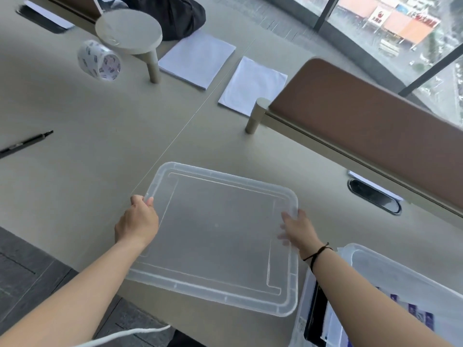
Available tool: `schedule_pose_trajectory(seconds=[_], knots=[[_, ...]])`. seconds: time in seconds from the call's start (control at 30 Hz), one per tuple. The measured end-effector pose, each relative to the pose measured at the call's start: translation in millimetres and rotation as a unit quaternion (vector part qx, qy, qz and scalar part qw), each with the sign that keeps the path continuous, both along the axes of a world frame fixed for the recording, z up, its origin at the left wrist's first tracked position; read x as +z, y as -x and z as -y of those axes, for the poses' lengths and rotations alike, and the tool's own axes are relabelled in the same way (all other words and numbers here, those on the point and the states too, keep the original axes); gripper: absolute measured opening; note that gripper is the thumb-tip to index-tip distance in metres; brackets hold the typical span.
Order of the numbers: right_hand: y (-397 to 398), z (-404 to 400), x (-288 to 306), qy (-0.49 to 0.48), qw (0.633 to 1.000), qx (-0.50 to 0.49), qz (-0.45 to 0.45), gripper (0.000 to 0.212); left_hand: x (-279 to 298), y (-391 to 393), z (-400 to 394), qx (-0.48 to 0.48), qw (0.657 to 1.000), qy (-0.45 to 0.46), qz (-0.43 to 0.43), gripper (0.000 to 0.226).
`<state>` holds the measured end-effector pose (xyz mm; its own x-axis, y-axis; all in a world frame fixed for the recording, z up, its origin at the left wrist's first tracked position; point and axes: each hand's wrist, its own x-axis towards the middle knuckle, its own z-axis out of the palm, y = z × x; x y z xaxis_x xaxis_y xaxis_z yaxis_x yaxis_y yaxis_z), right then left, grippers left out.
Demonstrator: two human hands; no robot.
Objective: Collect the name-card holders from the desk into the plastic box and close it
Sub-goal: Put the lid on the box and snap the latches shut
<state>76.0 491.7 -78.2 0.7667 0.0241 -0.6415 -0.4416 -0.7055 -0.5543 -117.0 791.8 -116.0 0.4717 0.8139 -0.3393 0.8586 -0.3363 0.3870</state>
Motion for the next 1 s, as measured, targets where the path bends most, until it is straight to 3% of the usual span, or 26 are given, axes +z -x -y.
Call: schedule_pose_trajectory(seconds=[0.1, 0.3, 0.53, 1.0], knots=[[-1.5, -0.5, 24.7, -0.043, 0.998, -0.040, -0.014, 0.023, 3.3, -7.2, 3.4, 0.023, 1.000, 0.017, 0.009, 0.043], [-3.8, 32.0, 60.8, 0.030, 0.996, -0.011, 0.084, 0.038, 7.9, -31.4, 20.5, 0.009, 0.998, 0.044, 0.032, 0.058], [-8.9, 81.8, 98.1, 0.036, 0.986, -0.006, 0.163, 0.044, 29.5, -53.1, 54.0, -0.022, 0.997, 0.048, 0.057, 0.065], [9.4, 316.0, 113.8, 0.069, 0.981, -0.081, 0.165, 0.046, 87.9, -81.5, 247.4, -0.141, 0.984, 0.046, 0.101, 0.070]])
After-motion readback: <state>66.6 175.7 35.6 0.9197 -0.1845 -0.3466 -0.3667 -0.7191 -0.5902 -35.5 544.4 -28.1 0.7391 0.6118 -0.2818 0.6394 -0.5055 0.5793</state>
